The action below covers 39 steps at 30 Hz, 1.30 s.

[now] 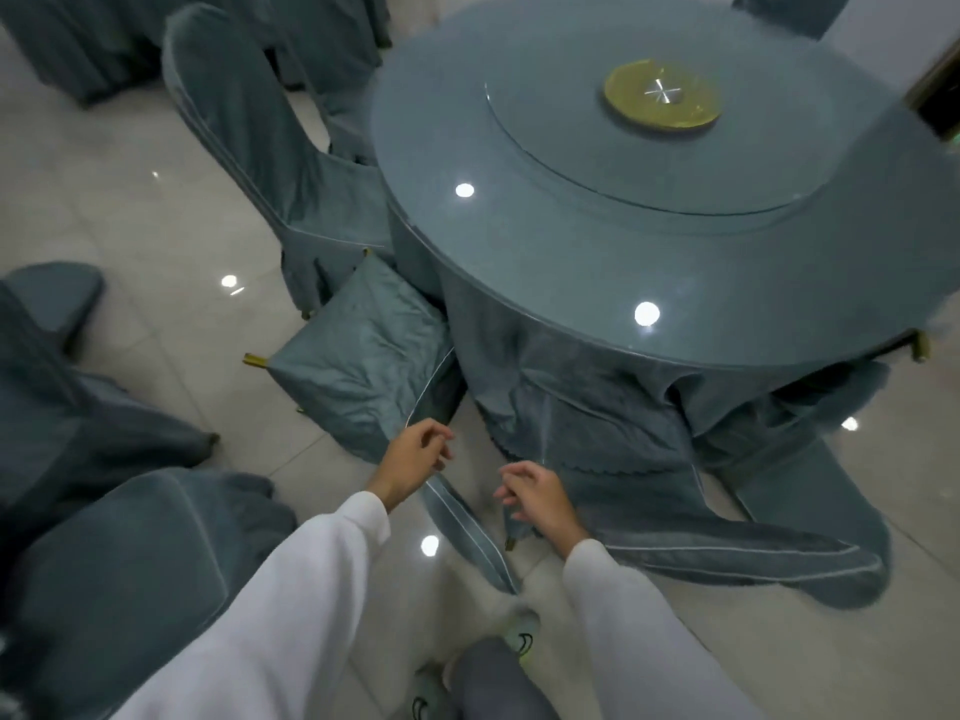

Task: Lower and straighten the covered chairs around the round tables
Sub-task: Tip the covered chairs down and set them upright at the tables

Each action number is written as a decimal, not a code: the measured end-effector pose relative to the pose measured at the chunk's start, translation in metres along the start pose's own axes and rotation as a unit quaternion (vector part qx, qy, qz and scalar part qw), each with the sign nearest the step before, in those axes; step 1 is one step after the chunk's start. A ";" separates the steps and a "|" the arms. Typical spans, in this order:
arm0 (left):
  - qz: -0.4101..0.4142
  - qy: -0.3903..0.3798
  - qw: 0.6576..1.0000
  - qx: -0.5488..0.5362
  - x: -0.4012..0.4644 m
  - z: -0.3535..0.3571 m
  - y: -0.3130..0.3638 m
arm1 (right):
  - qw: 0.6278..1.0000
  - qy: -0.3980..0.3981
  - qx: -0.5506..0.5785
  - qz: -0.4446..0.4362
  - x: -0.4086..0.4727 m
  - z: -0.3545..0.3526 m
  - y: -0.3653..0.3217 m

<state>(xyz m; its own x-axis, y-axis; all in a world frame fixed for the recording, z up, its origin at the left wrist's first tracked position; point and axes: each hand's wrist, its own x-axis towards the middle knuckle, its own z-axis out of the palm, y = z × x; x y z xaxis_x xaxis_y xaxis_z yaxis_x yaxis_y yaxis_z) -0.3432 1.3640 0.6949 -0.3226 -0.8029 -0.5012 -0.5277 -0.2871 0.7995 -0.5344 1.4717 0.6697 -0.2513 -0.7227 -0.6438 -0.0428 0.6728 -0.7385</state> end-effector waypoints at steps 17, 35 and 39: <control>-0.219 0.060 0.971 -0.070 0.006 0.102 -0.180 | 0.981 -0.059 -0.177 0.050 0.058 0.009 0.185; -0.257 0.024 0.961 -0.102 0.095 0.210 -0.336 | 0.959 -0.070 -0.264 0.069 0.233 0.068 0.408; -0.264 0.010 0.957 -0.116 0.119 0.217 -0.364 | 0.948 -0.078 -0.302 0.062 0.248 0.091 0.417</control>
<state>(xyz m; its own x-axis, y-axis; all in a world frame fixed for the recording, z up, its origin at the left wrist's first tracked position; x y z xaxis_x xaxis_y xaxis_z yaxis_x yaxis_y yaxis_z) -0.3602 1.4862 0.2719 -0.0425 -0.5235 -0.8510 -0.4225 -0.7624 0.4901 -0.5263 1.5583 0.1840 -0.1468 -0.6151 -0.7747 -0.5793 0.6883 -0.4367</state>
